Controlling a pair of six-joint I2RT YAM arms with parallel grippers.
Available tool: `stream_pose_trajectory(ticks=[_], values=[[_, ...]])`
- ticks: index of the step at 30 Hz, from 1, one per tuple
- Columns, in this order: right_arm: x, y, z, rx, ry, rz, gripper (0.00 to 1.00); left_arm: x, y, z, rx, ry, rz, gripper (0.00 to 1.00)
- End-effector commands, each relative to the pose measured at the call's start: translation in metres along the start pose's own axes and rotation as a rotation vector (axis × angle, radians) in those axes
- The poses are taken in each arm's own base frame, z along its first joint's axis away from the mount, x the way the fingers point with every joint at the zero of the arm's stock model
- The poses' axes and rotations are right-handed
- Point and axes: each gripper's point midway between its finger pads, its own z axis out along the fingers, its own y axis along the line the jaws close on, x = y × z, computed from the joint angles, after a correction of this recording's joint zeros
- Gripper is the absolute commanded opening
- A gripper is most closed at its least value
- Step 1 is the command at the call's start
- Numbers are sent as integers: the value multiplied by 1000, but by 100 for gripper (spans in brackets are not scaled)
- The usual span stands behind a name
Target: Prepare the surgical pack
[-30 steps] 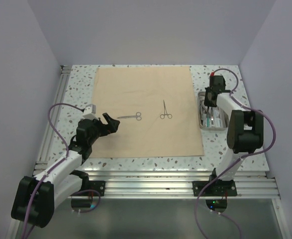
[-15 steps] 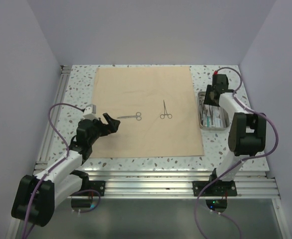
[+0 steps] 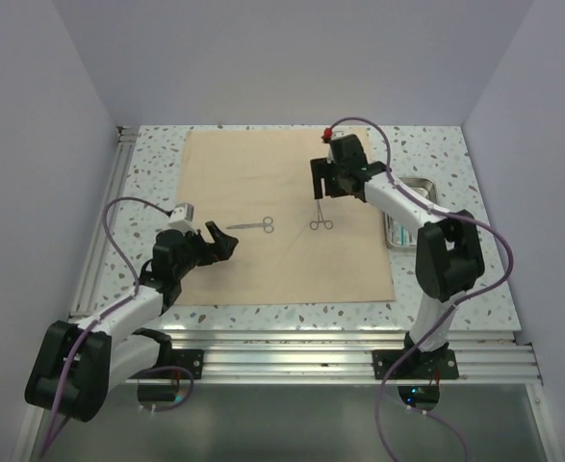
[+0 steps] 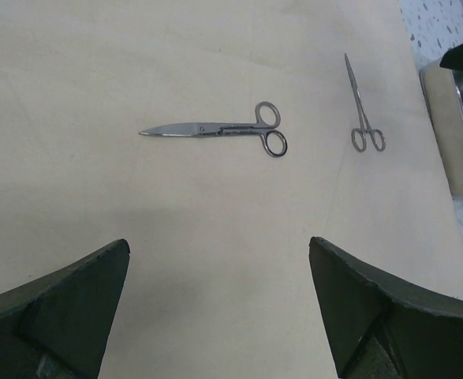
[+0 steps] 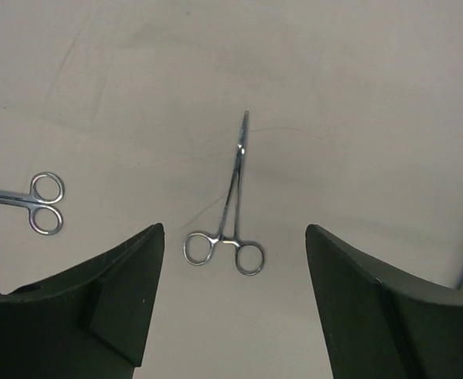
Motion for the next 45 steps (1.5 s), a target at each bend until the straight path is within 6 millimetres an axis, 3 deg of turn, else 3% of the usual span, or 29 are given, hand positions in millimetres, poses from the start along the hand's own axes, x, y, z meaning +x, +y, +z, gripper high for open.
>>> stream_pose_trajectory(ticks=[1,3,6,14,16,17,18,20,21,23,24,26,28,35,45], values=[[9,13,10,15,73,1,76,-8,-21,7,91,-5,46,100],[19,19,18,16,108,19,79,-6,-25,9,102,8,57,100],[31,21,22,31,135,56,99,-3,-31,11,119,18,71,100],[59,18,25,99,168,94,99,10,-54,23,161,68,122,100],[68,15,27,122,184,105,99,7,-67,29,186,81,130,100],[71,16,28,130,187,117,99,17,-70,33,185,122,136,100],[74,13,28,138,192,121,99,9,-81,38,201,116,139,100],[77,13,28,140,194,133,99,18,-88,45,205,163,147,100],[81,14,28,131,199,138,99,10,-99,49,227,157,149,100],[80,17,24,104,188,153,99,19,-104,58,223,205,146,98],[83,18,25,95,182,161,98,11,-115,63,244,200,140,98],[78,16,23,76,162,194,95,20,-118,73,246,244,126,95],[79,18,24,20,162,230,92,16,-130,83,266,253,109,93],[71,5,24,-159,131,391,80,47,-138,124,267,353,68,88],[78,21,34,-271,178,418,68,64,-157,162,301,411,54,72]])
